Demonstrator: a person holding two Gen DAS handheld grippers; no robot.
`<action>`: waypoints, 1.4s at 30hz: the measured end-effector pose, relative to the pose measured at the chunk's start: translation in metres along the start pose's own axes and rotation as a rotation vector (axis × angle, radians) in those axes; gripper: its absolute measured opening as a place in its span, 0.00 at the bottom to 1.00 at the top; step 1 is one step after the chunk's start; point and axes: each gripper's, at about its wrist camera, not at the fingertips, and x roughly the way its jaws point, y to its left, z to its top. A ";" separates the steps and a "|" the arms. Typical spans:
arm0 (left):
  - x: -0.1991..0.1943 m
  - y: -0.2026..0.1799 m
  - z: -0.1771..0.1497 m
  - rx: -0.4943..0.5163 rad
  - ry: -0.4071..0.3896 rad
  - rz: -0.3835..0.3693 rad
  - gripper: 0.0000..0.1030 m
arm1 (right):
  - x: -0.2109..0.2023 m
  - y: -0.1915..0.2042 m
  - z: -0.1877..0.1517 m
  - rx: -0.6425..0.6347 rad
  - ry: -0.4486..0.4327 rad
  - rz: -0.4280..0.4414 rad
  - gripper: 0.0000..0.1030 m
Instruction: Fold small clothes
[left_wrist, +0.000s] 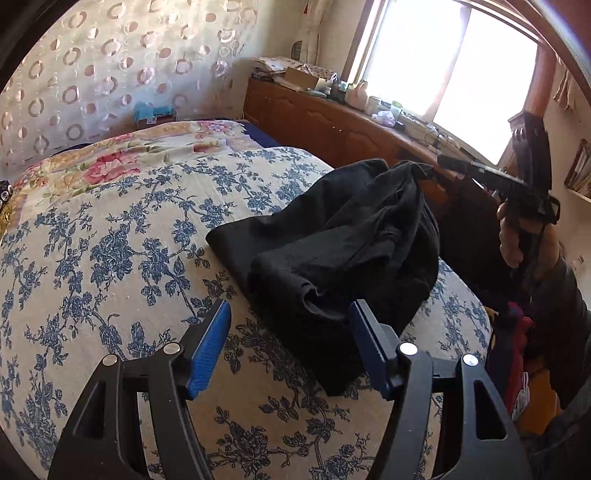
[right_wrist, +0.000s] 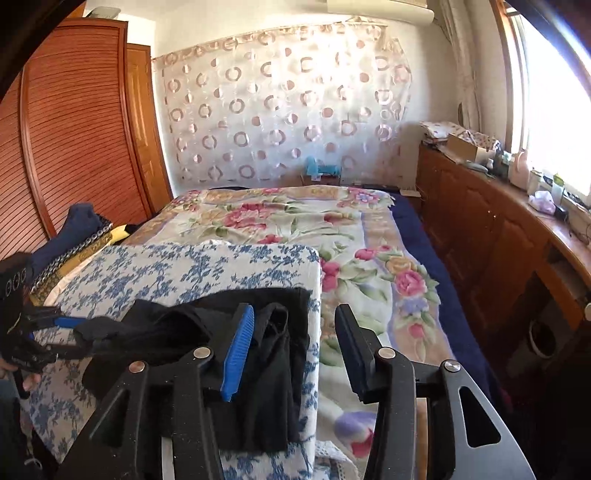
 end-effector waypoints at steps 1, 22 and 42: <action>-0.004 0.000 -0.001 -0.001 -0.007 -0.002 0.66 | -0.001 0.001 -0.004 -0.007 0.015 0.008 0.52; 0.053 0.035 0.047 -0.052 -0.010 0.142 0.68 | 0.080 0.000 -0.005 -0.013 0.132 0.187 0.32; 0.053 0.036 0.027 -0.127 0.018 0.109 0.68 | 0.070 -0.018 -0.009 0.099 0.136 0.083 0.56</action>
